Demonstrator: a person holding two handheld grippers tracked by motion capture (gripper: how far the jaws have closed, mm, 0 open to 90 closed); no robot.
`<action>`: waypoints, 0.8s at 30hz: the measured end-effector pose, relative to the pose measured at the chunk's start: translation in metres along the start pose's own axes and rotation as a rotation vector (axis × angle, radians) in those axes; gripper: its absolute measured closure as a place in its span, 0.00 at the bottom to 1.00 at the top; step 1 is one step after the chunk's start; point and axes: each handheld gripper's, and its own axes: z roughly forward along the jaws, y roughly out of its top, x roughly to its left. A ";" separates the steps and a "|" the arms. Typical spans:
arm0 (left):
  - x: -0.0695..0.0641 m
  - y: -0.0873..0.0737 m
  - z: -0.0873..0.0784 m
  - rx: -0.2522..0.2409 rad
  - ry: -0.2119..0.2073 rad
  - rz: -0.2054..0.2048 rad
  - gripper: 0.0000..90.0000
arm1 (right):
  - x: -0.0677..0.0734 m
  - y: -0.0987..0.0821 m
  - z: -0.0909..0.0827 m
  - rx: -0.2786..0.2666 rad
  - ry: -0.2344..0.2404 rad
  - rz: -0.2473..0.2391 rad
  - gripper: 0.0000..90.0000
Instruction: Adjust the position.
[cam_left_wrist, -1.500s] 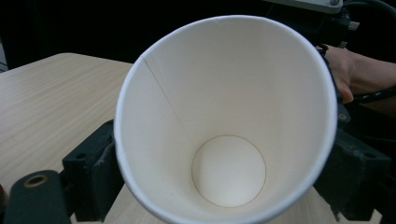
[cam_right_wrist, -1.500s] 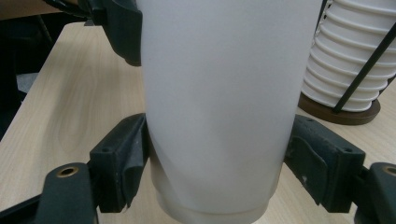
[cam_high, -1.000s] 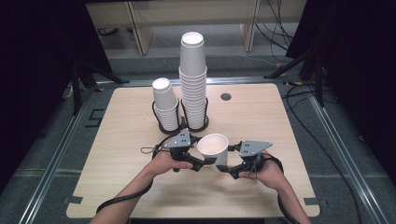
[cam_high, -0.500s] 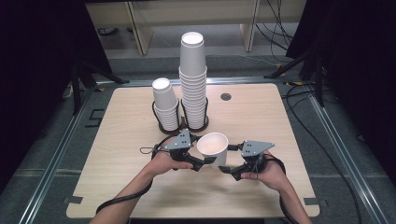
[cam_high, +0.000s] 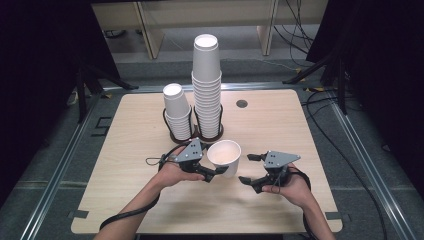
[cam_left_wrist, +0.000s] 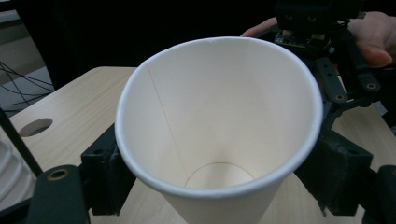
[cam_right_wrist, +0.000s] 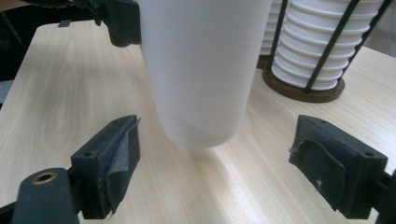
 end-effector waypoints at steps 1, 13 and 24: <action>0.000 0.000 0.000 0.003 0.006 0.003 0.22 | 0.000 0.000 0.000 0.003 0.002 0.010 0.18; 0.003 -0.002 -0.015 0.048 0.097 0.001 0.22 | -0.005 -0.005 -0.004 -0.022 -0.136 0.035 0.18; 0.008 -0.006 -0.037 0.077 0.190 0.008 0.22 | -0.007 -0.013 -0.003 -0.042 -0.268 0.102 0.18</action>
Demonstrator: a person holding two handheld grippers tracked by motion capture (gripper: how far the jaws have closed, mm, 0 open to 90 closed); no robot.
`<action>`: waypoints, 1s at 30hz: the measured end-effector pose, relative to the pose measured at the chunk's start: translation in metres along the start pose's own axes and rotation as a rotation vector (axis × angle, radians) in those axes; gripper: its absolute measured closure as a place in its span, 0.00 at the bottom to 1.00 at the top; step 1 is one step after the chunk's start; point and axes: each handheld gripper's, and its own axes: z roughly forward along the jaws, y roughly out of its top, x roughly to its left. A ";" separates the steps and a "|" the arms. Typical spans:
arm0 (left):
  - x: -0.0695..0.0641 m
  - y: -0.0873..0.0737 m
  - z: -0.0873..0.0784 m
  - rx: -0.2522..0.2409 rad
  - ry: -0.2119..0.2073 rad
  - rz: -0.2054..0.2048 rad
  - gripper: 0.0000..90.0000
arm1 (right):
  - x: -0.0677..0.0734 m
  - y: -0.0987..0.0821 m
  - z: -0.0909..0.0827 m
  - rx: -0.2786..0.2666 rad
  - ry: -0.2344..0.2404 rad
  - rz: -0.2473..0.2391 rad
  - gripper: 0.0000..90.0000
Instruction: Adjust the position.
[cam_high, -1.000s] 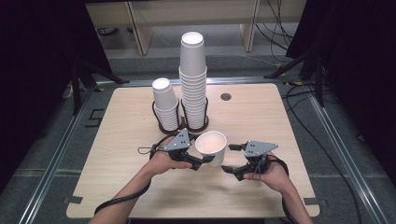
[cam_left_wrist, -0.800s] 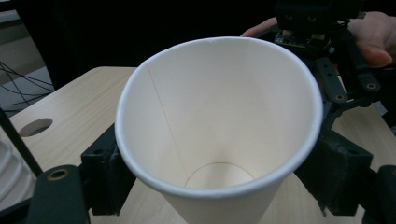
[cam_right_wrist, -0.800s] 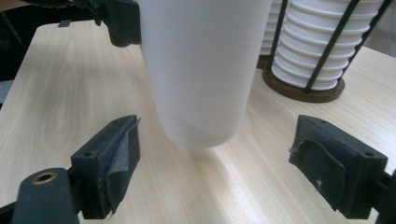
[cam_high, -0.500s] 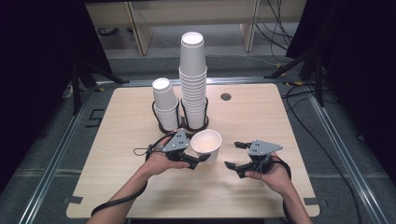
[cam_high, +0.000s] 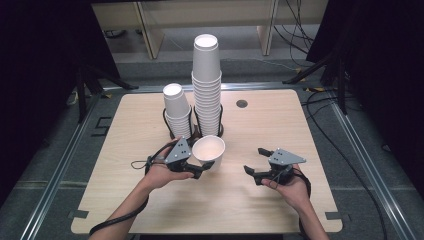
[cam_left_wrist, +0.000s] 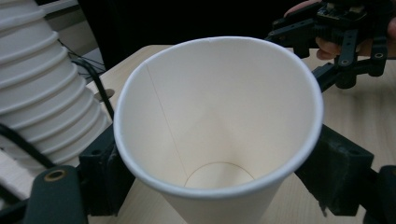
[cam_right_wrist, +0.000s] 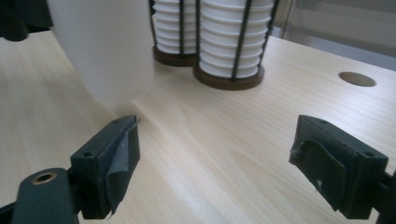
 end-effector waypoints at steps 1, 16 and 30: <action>0.001 -0.001 -0.002 0.005 0.009 -0.004 0.22 | -0.001 0.000 0.000 0.002 -0.007 -0.010 0.18; 0.016 -0.016 -0.048 -0.006 0.148 -0.047 0.21 | -0.008 -0.007 -0.006 -0.028 -0.061 0.073 0.18; 0.030 -0.039 -0.093 -0.015 0.276 -0.116 0.21 | -0.010 -0.010 -0.009 -0.041 -0.091 0.081 0.18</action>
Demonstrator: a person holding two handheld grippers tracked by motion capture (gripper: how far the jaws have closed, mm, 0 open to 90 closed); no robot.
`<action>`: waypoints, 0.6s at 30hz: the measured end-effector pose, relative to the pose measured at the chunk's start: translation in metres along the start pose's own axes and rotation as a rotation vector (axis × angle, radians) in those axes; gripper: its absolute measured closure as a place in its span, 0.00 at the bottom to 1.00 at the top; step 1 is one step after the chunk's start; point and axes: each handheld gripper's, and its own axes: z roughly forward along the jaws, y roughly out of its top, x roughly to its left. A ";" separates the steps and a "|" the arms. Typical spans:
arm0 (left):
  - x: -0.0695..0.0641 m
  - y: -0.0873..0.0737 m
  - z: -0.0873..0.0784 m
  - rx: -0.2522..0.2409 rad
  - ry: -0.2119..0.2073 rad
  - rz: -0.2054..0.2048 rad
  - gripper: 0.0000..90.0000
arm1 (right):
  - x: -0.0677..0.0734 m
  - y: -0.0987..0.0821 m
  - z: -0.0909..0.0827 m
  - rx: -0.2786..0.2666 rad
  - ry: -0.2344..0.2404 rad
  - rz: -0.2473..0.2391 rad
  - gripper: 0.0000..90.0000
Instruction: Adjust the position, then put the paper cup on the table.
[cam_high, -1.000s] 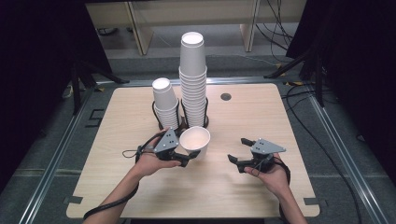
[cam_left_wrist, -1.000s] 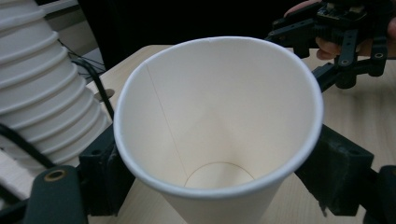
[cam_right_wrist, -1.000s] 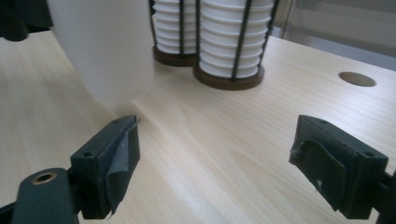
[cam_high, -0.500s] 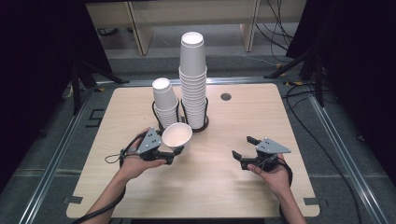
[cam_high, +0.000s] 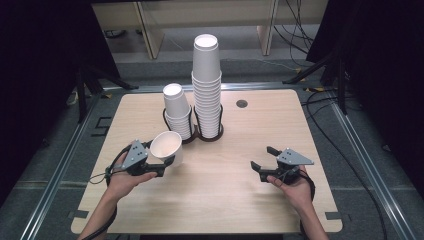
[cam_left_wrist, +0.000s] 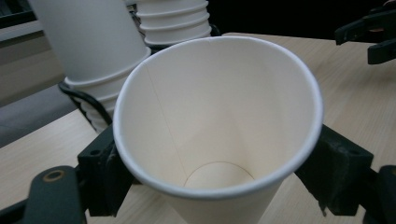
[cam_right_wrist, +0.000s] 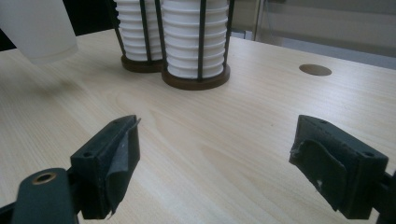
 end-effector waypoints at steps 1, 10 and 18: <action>0.002 -0.001 -0.002 -0.005 0.007 -0.007 0.21 | 0.000 0.000 0.000 -0.001 0.001 0.003 0.18; 0.011 -0.009 -0.017 0.003 0.076 -0.019 0.21 | -0.002 -0.002 0.001 -0.005 0.000 0.018 0.18; 0.016 -0.016 -0.024 0.011 0.118 -0.029 0.21 | -0.006 -0.002 -0.002 0.010 -0.035 0.061 0.18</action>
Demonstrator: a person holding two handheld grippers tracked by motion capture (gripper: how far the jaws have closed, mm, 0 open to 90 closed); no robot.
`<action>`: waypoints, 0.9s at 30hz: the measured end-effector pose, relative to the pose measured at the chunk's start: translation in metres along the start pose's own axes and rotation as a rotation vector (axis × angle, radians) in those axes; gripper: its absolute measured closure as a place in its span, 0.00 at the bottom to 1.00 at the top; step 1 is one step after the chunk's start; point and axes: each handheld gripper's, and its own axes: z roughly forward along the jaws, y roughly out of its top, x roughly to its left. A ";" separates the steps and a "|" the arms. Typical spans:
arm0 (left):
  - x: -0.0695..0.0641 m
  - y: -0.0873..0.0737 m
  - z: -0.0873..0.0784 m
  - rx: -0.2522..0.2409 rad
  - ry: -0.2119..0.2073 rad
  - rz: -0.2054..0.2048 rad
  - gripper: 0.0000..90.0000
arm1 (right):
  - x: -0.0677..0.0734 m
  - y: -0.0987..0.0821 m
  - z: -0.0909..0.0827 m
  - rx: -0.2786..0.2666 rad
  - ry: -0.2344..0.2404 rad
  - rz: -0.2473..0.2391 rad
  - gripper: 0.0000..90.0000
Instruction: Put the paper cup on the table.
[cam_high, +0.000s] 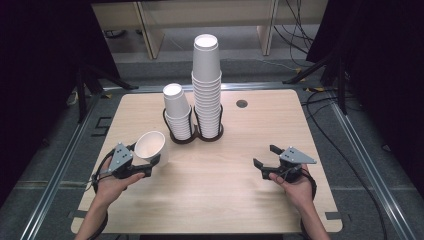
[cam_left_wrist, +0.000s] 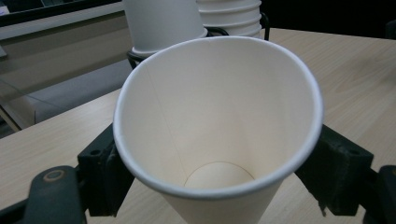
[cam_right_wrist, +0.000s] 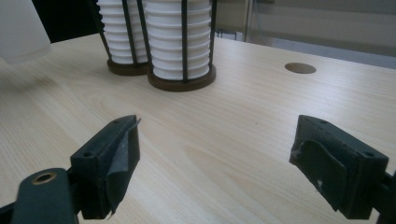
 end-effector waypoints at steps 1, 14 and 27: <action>0.000 -0.001 -0.001 0.003 0.010 -0.004 0.21 | -0.002 0.000 0.000 -0.004 -0.005 -0.014 0.18; 0.006 -0.006 -0.013 -0.003 0.102 -0.058 0.21 | 0.001 0.001 -0.002 0.009 -0.019 -0.016 0.18; 0.006 -0.014 -0.014 0.035 0.209 -0.095 0.21 | 0.002 0.001 0.001 -0.018 -0.018 -0.039 0.18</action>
